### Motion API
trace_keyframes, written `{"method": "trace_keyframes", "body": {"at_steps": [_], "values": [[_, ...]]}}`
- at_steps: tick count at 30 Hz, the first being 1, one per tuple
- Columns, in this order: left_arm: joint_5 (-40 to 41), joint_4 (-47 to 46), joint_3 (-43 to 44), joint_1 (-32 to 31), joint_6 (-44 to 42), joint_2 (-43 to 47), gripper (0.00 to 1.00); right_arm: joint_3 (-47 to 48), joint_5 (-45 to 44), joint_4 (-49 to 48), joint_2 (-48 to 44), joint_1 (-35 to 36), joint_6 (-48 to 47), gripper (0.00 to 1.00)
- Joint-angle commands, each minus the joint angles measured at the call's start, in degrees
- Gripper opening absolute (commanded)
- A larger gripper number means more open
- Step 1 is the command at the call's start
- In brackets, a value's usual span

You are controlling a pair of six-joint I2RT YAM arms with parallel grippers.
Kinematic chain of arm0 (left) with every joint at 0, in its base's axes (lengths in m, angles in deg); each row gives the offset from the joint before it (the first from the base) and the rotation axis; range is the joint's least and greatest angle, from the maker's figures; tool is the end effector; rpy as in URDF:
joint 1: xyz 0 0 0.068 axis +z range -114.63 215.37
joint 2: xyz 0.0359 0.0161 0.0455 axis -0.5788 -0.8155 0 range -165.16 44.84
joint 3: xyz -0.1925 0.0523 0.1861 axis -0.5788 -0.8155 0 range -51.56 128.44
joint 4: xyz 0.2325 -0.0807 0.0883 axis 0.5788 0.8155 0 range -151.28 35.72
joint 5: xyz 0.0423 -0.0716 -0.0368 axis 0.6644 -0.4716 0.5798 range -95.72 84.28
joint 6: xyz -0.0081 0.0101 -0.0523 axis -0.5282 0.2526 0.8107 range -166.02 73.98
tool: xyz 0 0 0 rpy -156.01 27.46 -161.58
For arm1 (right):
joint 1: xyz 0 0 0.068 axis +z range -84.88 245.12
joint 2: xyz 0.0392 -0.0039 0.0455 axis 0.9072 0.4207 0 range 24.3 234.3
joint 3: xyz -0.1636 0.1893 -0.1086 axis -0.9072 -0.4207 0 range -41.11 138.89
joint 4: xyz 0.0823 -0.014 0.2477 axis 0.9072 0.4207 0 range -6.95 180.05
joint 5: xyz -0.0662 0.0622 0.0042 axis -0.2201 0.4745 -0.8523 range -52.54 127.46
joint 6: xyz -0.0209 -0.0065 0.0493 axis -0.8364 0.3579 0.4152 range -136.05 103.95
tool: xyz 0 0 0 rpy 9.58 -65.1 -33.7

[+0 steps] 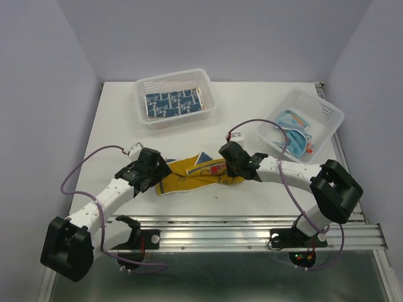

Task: Fold and stack the towels
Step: Flatten out the crumpled towel

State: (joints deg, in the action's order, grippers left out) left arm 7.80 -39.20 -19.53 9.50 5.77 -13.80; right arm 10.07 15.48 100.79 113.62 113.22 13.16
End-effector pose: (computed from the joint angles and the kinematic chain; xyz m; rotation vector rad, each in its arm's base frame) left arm 0.1838 -0.0799 0.2013 -0.6471 2.3306 -0.3479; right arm 0.2147 0.2194 0.1848 -0.2572 2.4349 0.0978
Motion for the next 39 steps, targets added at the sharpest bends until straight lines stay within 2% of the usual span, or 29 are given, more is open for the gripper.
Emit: {"method": "trace_keyframes", "body": {"at_steps": [1,5,6,9,10,11,13,14,15,17,18,20,27,29,30,34,39], "values": [[-1.64,-2.04,-2.15,0.73,-0.19,2.46,0.99,3.32,-6.06,-0.95,-2.21,0.33,2.52,0.03],[-2.80,-3.72,-2.41,0.82,-0.73,2.82,0.99,-0.54,6.20,-9.28,-8.53,1.03,-6.95,0.01],[-2.88,-3.80,-2.41,0.82,-0.64,2.73,0.99,-2.64,14.51,-11.65,-11.07,1.73,-9.50,0.04],[-3.06,-4.24,-2.06,0.91,-0.46,2.03,0.99,-5.12,24.49,-10.98,-13.38,8.92,-16.63,0.08],[-3.15,-4.33,-1.89,0.91,-0.55,1.51,0.99,-6.78,23.83,-9.58,-13.12,11.73,-16.82,0.09],[-3.23,-4.25,-1.62,0.91,-0.55,1.24,0.99,-7.75,22.87,-8.78,-12.51,17.67,-16.56,0.10],[-3.15,-4.16,-0.92,0.99,-0.81,0.45,0.99,-8.90,16.64,-5.01,-9.36,26.03,-13.24,0.22],[-3.15,-3.98,-0.66,0.99,-0.90,0.27,0.99,-8.90,14.44,-3.69,-8.03,27.82,-11.74,0.30],[-3.23,-3.89,-0.48,0.99,-0.99,0.10,0.99,-8.64,12.16,-2.37,-7.06,29.06,-9.98,0.63],[-4.02,-3.63,0.05,0.99,-1.60,-0.17,0.99,-7.42,7.13,1.33,-5.38,29.86,-6.10,0.86],[-4.37,-3.37,0.05,0.99,-1.78,-0.08,0.99,-6.97,4.34,2.21,-5.56,29.86,-5.31,0.94],[-5.25,-3.19,-0.04,0.99,-2.04,0.62,0.99,-6.44,3.26,3.09,-8.09,29.86,-4.34,1.00],[-7.28,-4.86,-1.44,0.99,-2.83,2.73,0.99,-9.34,8.52,-4.02,-19.43,29.86,-6.36,1.00],[-7.89,-5.82,-1.27,0.91,-3.62,1.60,0.99,-9.96,6.35,-5.43,-21.46,29.86,-4.87,1.00],[-7.89,-5.83,-1.18,0.91,-3.63,1.07,0.99,-10.04,6.33,-5.43,-21.47,29.86,-4.08,1.00],[-9.55,-8.98,-1.62,0.91,-4.15,-1.74,0.99,-8.99,-2.87,-7.01,-20.68,29.60,0.30,1.00],[-10.27,-12.67,-2.32,0.91,-4.15,-6.31,0.99,-7.41,2.00,-7.36,-15.59,24.25,3.57,1.00]]}}
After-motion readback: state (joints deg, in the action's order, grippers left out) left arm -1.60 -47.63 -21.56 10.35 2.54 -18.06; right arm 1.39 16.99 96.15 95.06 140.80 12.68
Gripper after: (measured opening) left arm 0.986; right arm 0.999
